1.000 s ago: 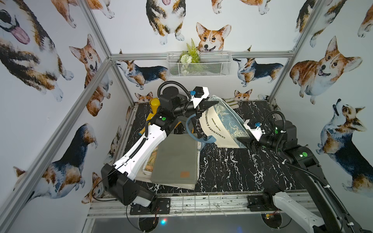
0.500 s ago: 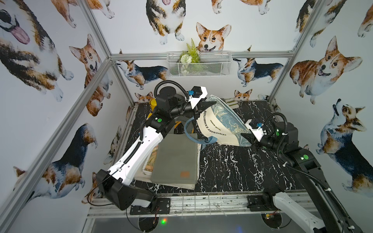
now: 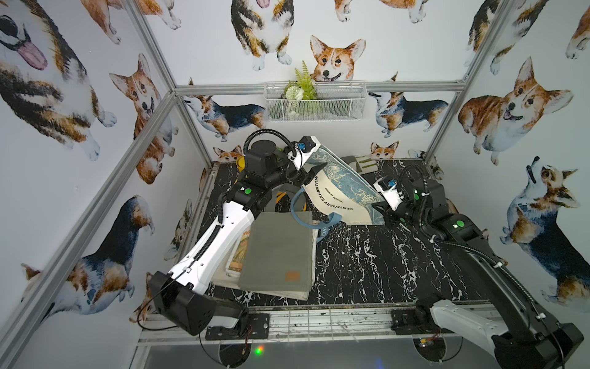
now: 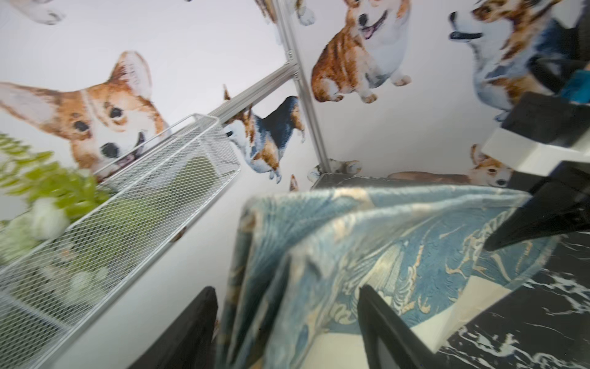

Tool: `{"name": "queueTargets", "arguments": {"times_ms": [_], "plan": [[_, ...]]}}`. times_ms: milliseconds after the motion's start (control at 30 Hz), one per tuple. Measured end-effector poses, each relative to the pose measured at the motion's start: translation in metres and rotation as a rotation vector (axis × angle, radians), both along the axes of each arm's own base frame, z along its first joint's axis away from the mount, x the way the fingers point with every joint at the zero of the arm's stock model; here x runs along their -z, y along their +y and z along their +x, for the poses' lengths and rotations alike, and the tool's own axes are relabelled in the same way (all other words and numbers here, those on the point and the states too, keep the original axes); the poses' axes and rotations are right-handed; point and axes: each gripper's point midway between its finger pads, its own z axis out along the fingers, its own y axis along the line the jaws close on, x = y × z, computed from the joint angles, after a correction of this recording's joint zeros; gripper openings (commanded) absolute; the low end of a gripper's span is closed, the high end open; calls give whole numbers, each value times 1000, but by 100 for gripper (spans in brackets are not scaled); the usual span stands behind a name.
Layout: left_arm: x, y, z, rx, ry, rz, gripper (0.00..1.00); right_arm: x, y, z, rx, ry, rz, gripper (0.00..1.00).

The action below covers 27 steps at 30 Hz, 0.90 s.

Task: Put away the canvas bag
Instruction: Press the canvas bag, then place the canvas bag at the center of the board.

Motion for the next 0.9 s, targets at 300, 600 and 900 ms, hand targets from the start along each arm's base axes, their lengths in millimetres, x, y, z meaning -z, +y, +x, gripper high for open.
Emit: {"name": "queueTargets", "arguments": {"times_ms": [300, 600, 900], "plan": [[-12, 124, 32, -530, 64, -160, 100, -2, 15, 48, 143, -44, -67, 0], [-17, 215, 10, -778, 199, -382, 100, -37, 14, 81, 256, -229, -128, 0], [24, 235, -11, -880, 388, -402, 100, 24, 73, 43, 102, -247, -248, 0]]}}
